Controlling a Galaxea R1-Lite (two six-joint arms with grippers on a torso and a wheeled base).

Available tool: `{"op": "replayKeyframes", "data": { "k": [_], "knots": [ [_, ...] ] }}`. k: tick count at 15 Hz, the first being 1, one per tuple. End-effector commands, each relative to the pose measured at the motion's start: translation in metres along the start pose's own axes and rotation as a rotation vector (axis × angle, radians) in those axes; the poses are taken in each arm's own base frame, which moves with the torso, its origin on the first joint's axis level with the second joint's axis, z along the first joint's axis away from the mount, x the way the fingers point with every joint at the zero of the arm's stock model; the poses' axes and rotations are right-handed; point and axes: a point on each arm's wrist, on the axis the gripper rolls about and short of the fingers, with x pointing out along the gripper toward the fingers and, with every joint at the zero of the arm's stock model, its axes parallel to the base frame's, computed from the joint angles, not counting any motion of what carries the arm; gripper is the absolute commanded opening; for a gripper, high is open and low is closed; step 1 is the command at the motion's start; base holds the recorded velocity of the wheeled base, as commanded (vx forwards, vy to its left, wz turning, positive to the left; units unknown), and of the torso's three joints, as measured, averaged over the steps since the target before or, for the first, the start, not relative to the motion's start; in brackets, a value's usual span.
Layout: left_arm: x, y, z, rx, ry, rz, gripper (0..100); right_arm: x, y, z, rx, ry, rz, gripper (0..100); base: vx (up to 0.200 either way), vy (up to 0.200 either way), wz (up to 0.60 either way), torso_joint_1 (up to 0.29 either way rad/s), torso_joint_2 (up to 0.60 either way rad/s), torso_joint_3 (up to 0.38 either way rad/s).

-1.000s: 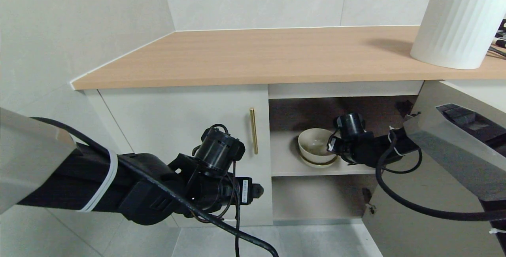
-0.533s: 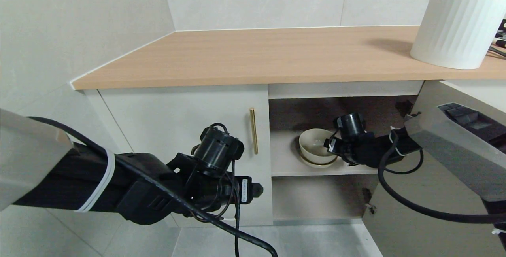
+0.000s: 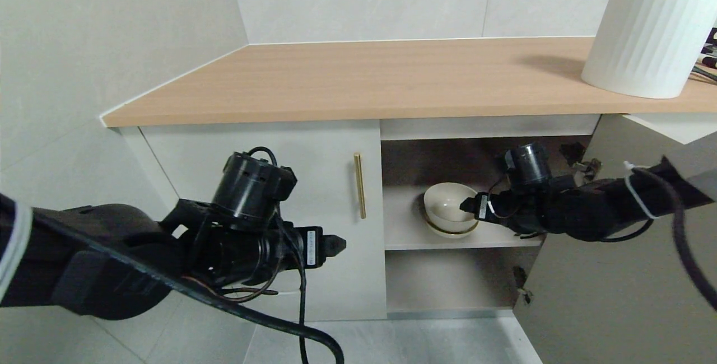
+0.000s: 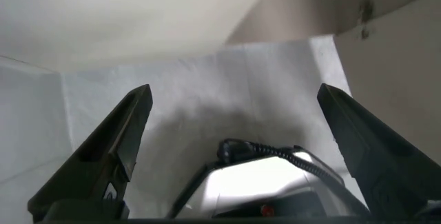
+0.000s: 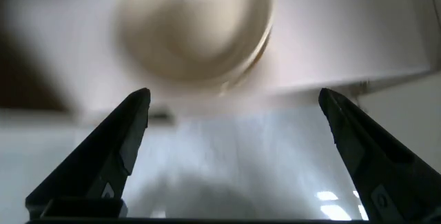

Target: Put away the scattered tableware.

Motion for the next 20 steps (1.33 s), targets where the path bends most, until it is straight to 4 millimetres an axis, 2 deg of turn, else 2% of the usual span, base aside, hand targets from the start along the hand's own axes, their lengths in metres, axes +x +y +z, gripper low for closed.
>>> {"op": "replayKeyframes", "data": {
  "k": [1,2,4,6,7,10,12,15,20],
  "knots": [
    [-0.044,0.015,0.001,-0.019,-0.083,-0.019,100,-0.099,0.002,0.01,-0.062,0.004,0.159,100,0.0,0.0,0.0,0.0,0.0,0.0],
    [-0.056,0.019,0.0,-0.026,-0.101,-0.022,100,-0.126,-0.001,0.006,-0.076,0.024,0.179,100,0.0,0.0,0.0,0.0,0.0,0.0],
    [-0.077,0.025,0.001,-0.035,-0.113,-0.018,100,-0.161,-0.01,0.002,-0.083,0.039,0.189,100,0.0,0.0,0.0,0.0,0.0,0.0],
    [-0.086,0.029,-0.004,-0.035,-0.11,-0.015,100,-0.191,-0.015,-0.005,-0.102,0.05,0.214,100,0.0,0.0,0.0,0.0,0.0,0.0],
    [-0.089,0.031,-0.007,-0.035,-0.109,-0.013,100,-0.198,-0.017,-0.008,-0.108,0.062,0.215,100,0.0,0.0,0.0,0.0,0.0,0.0],
    [-0.086,0.035,-0.012,-0.025,-0.088,0.004,100,-0.204,-0.022,-0.028,-0.14,0.128,0.206,100,0.0,0.0,0.0,0.0,0.0,0.0],
    [-0.08,0.034,-0.012,-0.013,-0.076,0.012,100,-0.21,-0.023,-0.029,-0.144,0.121,0.219,100,0.0,0.0,0.0,0.0,0.0,0.0],
    [-0.07,0.034,-0.012,-0.007,-0.058,0.05,100,-0.207,-0.024,-0.033,-0.151,0.136,0.209,100,-0.2,0.0,0.0,0.006,0.0,0.002],
    [-0.067,0.032,-0.012,-0.003,-0.055,0.054,100,-0.204,-0.023,-0.035,-0.156,0.149,0.206,100,-0.2,0.0,0.0,0.002,0.0,0.002]
  ]
}}
